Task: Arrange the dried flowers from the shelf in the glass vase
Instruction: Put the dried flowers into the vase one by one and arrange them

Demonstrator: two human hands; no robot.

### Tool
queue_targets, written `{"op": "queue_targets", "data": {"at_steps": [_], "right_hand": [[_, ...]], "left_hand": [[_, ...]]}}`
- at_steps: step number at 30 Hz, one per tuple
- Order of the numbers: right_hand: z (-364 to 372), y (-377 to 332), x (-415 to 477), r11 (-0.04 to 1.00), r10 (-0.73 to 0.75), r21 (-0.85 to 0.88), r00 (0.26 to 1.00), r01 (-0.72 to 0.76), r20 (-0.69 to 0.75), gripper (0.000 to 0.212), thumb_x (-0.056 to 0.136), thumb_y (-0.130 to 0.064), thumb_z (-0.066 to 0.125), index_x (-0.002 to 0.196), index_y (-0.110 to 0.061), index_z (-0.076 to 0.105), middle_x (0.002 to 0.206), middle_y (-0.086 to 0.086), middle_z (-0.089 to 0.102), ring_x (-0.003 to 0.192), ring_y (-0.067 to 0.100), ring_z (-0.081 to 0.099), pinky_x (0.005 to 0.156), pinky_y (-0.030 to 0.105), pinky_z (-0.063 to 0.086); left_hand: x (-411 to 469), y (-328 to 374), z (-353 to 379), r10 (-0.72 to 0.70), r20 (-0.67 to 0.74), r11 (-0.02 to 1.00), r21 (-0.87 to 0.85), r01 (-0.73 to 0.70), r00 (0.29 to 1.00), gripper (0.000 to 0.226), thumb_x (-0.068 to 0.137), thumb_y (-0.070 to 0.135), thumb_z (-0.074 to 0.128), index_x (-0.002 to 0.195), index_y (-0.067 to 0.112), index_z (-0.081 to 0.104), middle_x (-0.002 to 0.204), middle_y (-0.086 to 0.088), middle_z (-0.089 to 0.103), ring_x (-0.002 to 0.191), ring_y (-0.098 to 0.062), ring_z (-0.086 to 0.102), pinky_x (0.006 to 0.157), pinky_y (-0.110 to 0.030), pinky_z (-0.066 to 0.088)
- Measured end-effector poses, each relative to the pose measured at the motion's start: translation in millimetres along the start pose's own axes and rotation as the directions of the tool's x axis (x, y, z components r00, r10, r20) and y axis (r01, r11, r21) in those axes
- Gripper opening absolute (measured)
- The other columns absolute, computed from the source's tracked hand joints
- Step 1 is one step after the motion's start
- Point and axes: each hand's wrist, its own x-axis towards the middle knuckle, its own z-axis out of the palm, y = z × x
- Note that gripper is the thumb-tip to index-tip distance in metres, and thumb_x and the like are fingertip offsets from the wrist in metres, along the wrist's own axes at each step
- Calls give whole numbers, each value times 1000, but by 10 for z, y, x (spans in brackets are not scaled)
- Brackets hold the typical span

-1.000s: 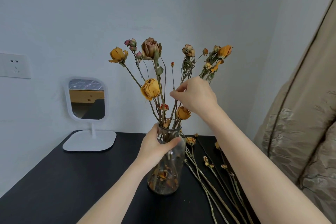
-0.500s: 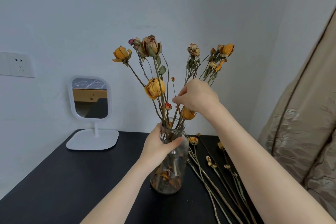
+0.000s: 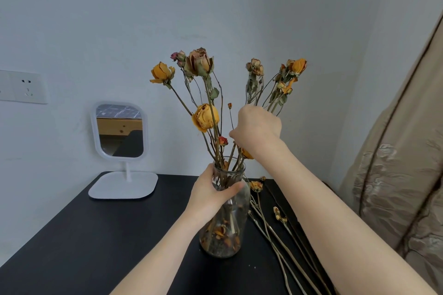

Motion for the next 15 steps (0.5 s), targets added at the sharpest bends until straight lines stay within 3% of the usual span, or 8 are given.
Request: {"op": "queue_targets", "data": {"at_steps": [3,7,15], "right_hand": [[29,-7,30,1000,16,25,1000,-17,22,20,83,-7,56,71,-12,40,60,1,41,48,15,37,42,23,24],[37,49,63,992,41,120,996,-51,81,9,83,-15,61,79,-13,54,62,-1,49,51,14,45,42,22,31],[-43,48,30,997,44,57,972,-59,232,19,83,-22,67,89,-13,52,67,0,48,54,15,43,43,25,30]], "left_hand": [[-5,10,-3,-3,6,1000,0,3,1000,40,67,55,72,98,46,47,102,24,59,99,2,57,82,-19,47],[-14,29,-14,3,9,1000,2,-3,1000,37,67,54,72,92,49,46,98,27,59,94,6,56,72,-10,41],[-14,26,-18,9,11,1000,10,-10,1000,39,65,56,72,93,52,46,95,31,59,91,13,55,69,-9,41]]}}
